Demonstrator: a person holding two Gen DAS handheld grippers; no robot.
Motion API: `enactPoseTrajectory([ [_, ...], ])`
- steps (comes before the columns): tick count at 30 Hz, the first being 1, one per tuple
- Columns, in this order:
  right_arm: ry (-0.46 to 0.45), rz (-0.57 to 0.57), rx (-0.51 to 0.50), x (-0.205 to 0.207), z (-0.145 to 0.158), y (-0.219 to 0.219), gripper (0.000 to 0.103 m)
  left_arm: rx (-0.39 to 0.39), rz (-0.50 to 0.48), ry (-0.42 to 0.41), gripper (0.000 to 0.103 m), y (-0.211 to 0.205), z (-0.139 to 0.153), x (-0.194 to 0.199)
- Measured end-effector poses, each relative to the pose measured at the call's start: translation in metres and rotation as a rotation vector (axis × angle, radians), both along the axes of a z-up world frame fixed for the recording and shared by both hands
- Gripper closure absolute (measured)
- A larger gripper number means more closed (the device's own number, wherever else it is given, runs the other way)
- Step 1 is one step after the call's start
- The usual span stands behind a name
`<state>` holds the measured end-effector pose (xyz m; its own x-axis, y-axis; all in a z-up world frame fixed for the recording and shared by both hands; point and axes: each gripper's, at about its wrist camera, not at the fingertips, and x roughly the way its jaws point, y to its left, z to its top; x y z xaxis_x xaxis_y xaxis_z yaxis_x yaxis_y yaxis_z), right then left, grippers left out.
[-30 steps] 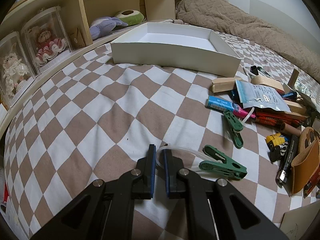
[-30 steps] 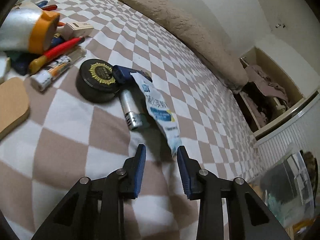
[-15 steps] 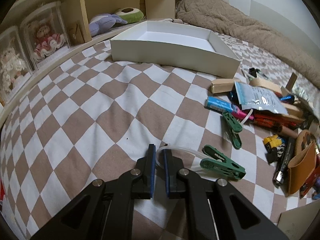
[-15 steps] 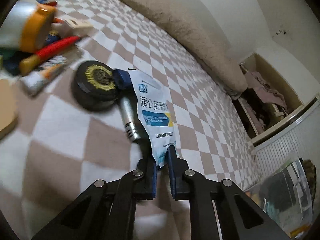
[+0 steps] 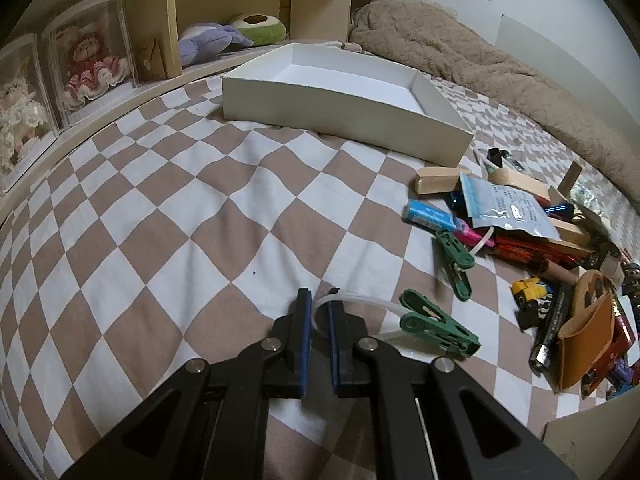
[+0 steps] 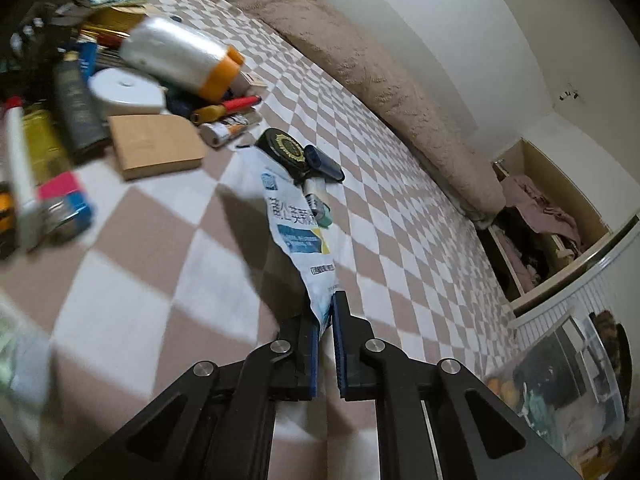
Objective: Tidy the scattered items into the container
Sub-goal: 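Lift both held items and carry them toward the filled white box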
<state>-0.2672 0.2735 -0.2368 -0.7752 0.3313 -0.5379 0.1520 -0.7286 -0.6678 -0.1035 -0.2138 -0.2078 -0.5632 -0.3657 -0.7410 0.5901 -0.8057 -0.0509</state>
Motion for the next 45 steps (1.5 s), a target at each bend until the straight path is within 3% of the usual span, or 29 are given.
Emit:
enactPoseTrajectory([
  [7, 0.016, 0.022, -0.142, 0.032, 0.028, 0.008, 0.095, 0.01, -0.018, 0.036, 0.097, 0.002, 0.008, 0.007],
  [14, 0.021, -0.019, -0.435, 0.066, 0.059, 0.031, 0.096, -0.013, -0.066, 0.086, 0.097, 0.016, 0.021, 0.012],
  [19, -0.014, -0.035, -0.63, 0.09, 0.071, 0.045, 0.097, 0.093, -0.095, 0.129, 0.098, 0.018, 0.028, 0.018],
  [25, -0.019, -0.054, -0.81, 0.111, 0.083, 0.058, 0.097, 0.116, -0.129, 0.169, 0.098, 0.03, 0.04, 0.031],
  [39, 0.015, -0.044, -1.019, 0.149, 0.106, 0.07, 0.099, 0.086, -0.23, 0.234, 0.098, 0.065, 0.068, 0.055],
  [45, 0.046, -0.041, -1.049, 0.159, 0.113, 0.071, 0.099, 0.085, -0.244, 0.256, 0.098, 0.071, 0.077, 0.062],
])
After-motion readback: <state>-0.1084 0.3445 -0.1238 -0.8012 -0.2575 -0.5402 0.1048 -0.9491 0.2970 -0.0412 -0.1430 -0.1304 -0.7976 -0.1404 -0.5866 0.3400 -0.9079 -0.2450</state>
